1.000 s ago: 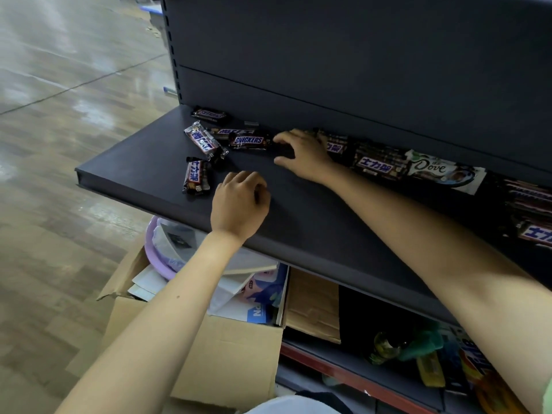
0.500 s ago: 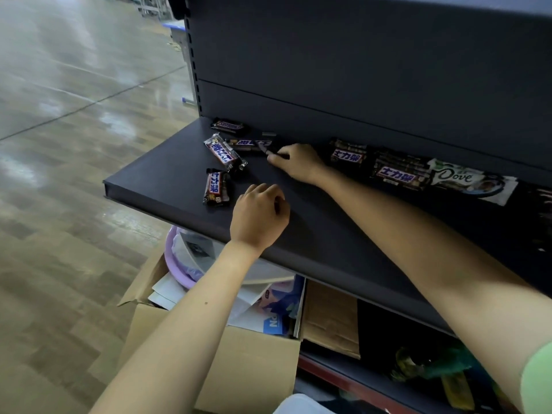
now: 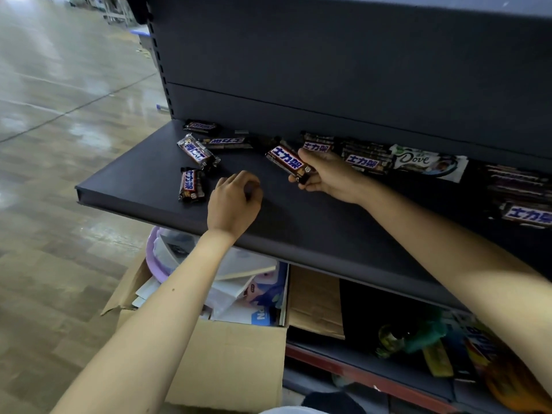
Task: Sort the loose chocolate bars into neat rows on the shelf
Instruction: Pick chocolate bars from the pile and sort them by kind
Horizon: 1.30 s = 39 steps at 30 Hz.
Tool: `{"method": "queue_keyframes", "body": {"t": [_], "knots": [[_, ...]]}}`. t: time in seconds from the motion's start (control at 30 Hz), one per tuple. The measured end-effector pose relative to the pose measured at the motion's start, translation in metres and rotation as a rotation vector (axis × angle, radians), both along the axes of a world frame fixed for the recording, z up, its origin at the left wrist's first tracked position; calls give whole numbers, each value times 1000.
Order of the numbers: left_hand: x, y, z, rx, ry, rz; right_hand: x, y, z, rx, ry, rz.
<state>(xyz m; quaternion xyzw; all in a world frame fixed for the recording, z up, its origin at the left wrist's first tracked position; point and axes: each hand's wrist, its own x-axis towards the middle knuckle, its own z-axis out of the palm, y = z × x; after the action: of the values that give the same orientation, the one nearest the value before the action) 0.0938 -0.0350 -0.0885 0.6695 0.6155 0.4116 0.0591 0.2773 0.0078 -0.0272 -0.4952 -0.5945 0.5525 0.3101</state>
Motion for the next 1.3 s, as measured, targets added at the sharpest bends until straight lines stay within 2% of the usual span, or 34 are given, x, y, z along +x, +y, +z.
{"method": "queue_keyframes", "body": {"t": [0.13,0.23,0.33,0.47,0.53,0.8,1.3], "knots": [[1,1,4,-95,-62,-57,13,-13,-1,-52,29,-6],[2,-1,4,-115,-19,-60,23,-14,-4,-24,-1,-47],[4,-5,6,-131,13,-44,32,-8,-6,144,-248,-112],[8,-10,7,-148,114,-37,37,9,-2,487,-646,-155],[9,-12,5,-160,184,-69,37,17,-1,542,-746,-153],[10,-12,5,-200,257,-102,38,52,0,579,-822,-233],[8,-10,2,-133,219,-81,35,75,-12,623,-1057,-237]]}}
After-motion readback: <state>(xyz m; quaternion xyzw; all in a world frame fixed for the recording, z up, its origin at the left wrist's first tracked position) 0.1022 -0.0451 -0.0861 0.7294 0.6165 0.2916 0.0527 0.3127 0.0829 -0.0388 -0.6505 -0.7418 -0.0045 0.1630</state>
